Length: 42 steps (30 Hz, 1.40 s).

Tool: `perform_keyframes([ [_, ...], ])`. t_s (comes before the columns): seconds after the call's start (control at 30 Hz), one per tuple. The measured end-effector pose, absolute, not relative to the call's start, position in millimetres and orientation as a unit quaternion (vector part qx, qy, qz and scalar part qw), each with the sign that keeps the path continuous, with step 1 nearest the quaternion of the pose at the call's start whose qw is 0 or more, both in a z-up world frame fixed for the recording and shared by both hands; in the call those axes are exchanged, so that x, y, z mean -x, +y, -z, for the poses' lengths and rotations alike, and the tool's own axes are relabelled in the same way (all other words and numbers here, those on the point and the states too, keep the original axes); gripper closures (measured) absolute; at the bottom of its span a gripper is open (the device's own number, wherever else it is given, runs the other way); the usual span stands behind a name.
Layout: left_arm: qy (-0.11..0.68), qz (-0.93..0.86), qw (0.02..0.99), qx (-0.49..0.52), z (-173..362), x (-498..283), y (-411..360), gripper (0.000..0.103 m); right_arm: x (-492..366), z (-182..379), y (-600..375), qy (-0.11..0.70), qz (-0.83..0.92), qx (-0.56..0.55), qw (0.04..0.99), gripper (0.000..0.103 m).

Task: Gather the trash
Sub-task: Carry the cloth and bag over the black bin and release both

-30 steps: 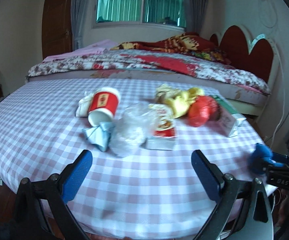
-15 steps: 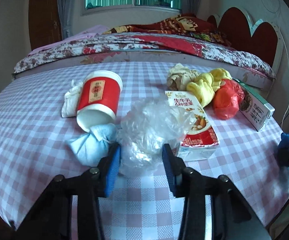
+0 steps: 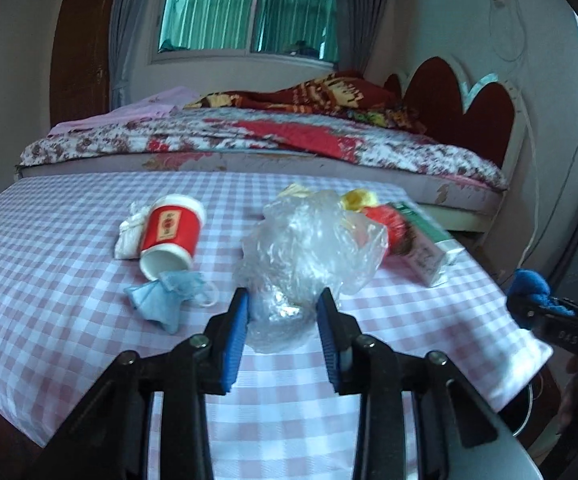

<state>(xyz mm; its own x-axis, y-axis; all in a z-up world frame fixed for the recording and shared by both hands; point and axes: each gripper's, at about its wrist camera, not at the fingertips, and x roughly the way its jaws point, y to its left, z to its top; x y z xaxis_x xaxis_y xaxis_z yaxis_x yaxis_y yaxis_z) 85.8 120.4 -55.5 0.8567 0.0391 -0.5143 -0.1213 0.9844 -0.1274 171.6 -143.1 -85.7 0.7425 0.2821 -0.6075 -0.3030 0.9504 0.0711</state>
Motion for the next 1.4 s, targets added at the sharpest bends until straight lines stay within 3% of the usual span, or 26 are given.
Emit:
perform_keyframes([
  [0.33,0.268,0.071,0.959,0.054,51,-84,33,0.068,-143,80,-203,0.298,-0.125,0.008,0.946,0.057],
  [0.97,0.305,0.267,0.914,0.002,83,-72,-182,0.068,-83,120,-395,0.319,-0.047,-0.008,0.947,0.057],
  [1.4,0.361,0.241,0.9,0.022,130,-89,-217,0.068,-114,157,-410,0.365,-0.085,-0.002,0.927,0.057],
])
